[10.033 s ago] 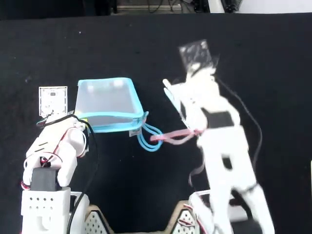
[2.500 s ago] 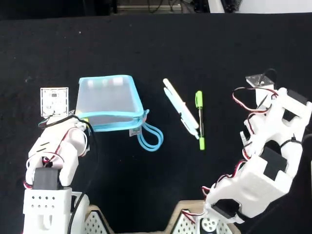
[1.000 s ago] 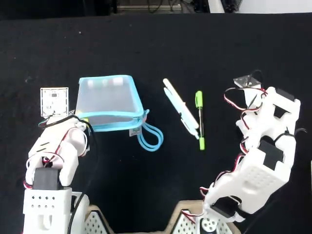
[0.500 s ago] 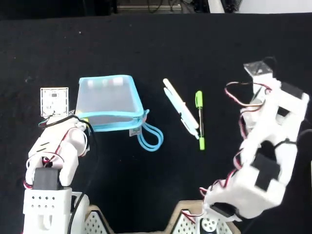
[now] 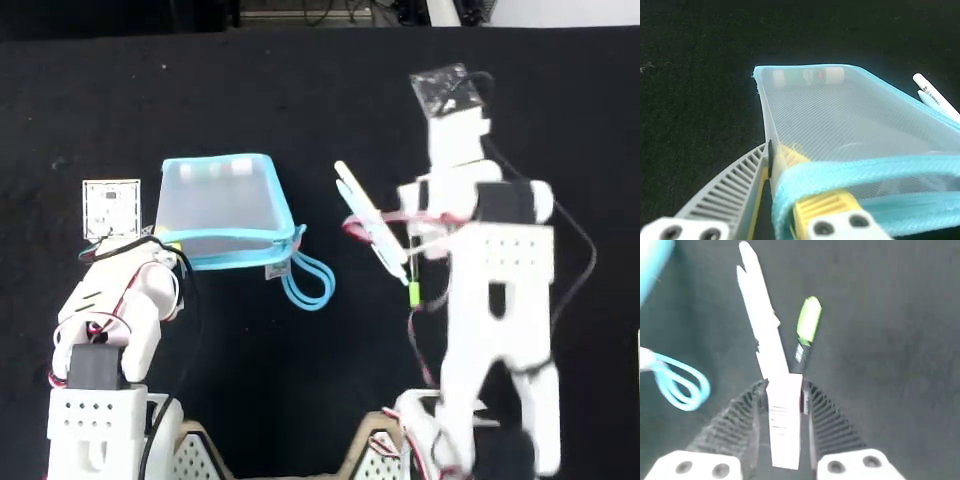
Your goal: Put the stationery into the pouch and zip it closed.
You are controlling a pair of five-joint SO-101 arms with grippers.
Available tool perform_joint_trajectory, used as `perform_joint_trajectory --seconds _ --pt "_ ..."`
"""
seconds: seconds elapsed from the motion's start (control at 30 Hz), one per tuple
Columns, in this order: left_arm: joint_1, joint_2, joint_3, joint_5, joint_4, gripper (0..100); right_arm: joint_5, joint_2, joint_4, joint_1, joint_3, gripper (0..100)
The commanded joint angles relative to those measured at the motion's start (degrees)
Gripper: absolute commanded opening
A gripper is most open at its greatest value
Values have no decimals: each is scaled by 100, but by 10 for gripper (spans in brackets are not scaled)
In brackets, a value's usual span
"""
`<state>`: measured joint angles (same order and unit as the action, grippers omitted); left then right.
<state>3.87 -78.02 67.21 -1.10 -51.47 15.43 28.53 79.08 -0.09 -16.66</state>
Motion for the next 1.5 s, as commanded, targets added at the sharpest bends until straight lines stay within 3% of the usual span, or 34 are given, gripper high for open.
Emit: perform_joint_trajectory --seconds 0.0,0.23,0.7,1.07,1.47 --pt "-57 -53 -84 -44 79 30 -290 857 44 -703 31 11" --pt "-101 -53 22 -44 123 30 -765 1446 -492 -2119 -356 15" --pt "-110 -53 127 -88 413 30 -756 2923 -3736 -4018 -2721 12" --pt "-110 -53 277 -97 633 30 -791 3635 -6857 -4167 -4980 11" --pt "-110 -53 110 -97 440 30 -791 4057 -7200 -4185 -5253 11"
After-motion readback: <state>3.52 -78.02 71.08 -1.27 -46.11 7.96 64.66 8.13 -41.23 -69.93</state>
